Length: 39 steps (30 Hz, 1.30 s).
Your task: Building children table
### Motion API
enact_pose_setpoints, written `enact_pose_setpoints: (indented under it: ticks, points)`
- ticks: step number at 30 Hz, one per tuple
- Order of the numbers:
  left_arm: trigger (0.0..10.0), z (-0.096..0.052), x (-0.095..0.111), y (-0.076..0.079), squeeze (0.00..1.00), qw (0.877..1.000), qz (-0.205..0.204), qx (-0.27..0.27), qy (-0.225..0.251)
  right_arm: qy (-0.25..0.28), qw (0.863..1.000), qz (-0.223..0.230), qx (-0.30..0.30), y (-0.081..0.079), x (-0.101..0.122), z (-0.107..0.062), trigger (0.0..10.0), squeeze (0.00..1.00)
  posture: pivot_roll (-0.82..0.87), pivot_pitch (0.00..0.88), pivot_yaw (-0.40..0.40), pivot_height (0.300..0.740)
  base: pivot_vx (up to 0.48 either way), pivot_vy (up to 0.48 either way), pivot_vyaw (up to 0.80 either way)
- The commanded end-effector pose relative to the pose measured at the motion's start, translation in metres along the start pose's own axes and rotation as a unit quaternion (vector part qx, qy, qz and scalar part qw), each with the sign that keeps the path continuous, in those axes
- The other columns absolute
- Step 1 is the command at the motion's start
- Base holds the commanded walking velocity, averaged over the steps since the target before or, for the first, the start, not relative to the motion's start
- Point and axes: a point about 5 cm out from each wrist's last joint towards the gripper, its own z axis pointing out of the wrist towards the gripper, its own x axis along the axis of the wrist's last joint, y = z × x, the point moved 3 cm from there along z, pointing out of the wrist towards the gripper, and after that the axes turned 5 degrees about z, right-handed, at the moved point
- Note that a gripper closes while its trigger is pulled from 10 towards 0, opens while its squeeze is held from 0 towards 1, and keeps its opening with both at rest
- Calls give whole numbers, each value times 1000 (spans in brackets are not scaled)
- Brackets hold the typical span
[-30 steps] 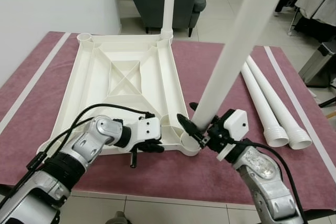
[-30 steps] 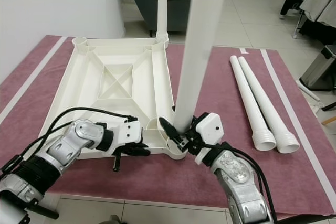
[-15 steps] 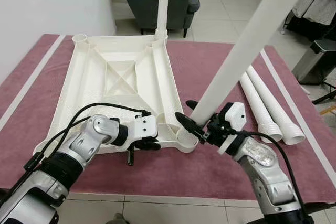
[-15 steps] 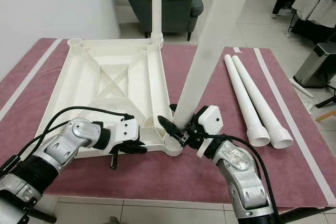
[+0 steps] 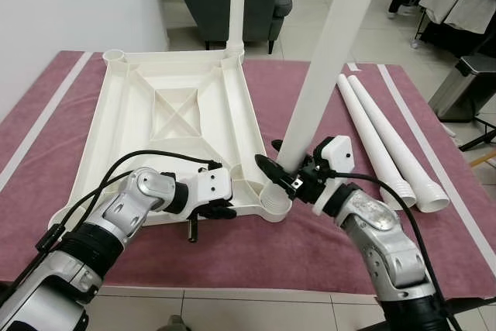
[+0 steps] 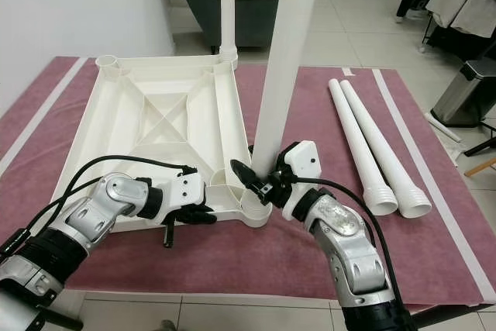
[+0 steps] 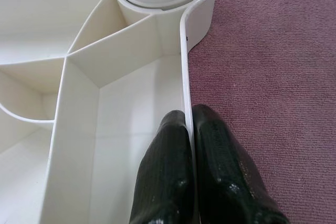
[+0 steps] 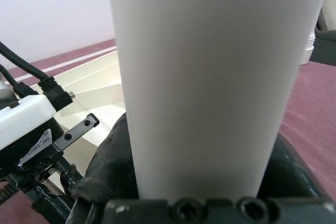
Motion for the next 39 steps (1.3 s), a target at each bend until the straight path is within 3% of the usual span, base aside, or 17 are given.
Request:
enact_pose_setpoints:
  ticks: [1, 5, 6, 8, 14, 16, 17, 18, 20, 22, 23, 25, 27, 28, 31, 39]
  points:
    - [0, -5, 13, -12, 0, 999, 30, 28, 12, -197, 974, 67, -88, 19, -87, -23, 10000, 0, 91, 55, 58, 740, 0, 0, 0]
    - [0, -5, 13, -12, 0, 999, 29, 30, 13, -189, 975, 66, -101, 19, -86, -22, 10000, 0, 93, 55, 53, 740, 0, 0, 0]
    - [0, -6, 12, -12, 0, 999, 27, 32, 13, -174, 974, 62, -132, 18, -87, -25, 10000, 0, 91, 59, 49, 740, 0, 0, 0]
    - [0, -6, 12, -12, 0, 999, 27, 32, 13, -174, 974, 62, -132, 18, -87, -25, 10000, 0, 91, 59, 49, 740, 0, 0, 0]
    - [0, -6, 10, -11, 0, 999, 25, 33, 12, -156, 965, 51, -206, 17, -91, -30, 10000, 0, 86, 61, 49, 740, 0, 0, 0]
    - [0, -5, 11, -12, 0, 999, 26, 33, 13, -158, 947, 63, -273, 18, -98, -35, 10000, 0, 82, 61, 50, 740, 0, 0, 0]
    - [0, -5, 11, -12, 0, 999, 26, 33, 13, -158, 947, 63, -273, 18, -98, -35, 10000, 0, 82, 61, 50, 740, 0, 0, 0]
    - [0, -4, 11, -13, 0, 999, 26, 33, 13, -160, 938, 70, -299, 18, -100, -36, 10000, 0, 81, 61, 51, 740, 0, 0, 0]
    - [0, -4, 11, -13, 0, 999, 26, 33, 13, -160, 938, 70, -299, 18, -100, -36, 10000, 0, 81, 61, 51, 740, 0, 0, 0]
    - [0, -4, 12, -13, 0, 999, 27, 32, 14, -167, 913, 87, -363, 21, -104, -40, 10000, 0, 79, 60, 52, 740, 0, 0, 0]
    - [0, -4, 12, -13, 0, 999, 27, 32, 14, -167, 913, 87, -363, 21, -104, -40, 10000, 0, 79, 60, 52, 740, 0, 0, 0]
    - [0, -4, 12, -14, 0, 999, 28, 32, 14, -178, 880, 104, -429, 24, -108, -45, 10000, 0, 78, 60, 51, 740, 0, 0, 0]
    - [0, -4, 12, -14, 0, 999, 28, 32, 14, -178, 880, 104, -429, 24, -108, -45, 10000, 0, 78, 60, 51, 740, 0, 0, 0]
    - [0, -4, 12, -14, 0, 999, 28, 32, 14, -179, 868, 99, -453, 25, -106, -46, 10000, 0, 79, 59, 51, 740, 0, 0, 0]
    - [0, -4, 12, -13, 0, 999, 28, 32, 14, -175, 862, 98, -466, 25, -103, -45, 10000, 0, 80, 59, 48, 740, 0, 0, 0]
    - [0, -3, 11, -13, 0, 999, 27, 33, 14, -157, 859, 90, -479, 21, -96, -40, 10000, 0, 82, 56, 43, 740, 0, 0, 0]
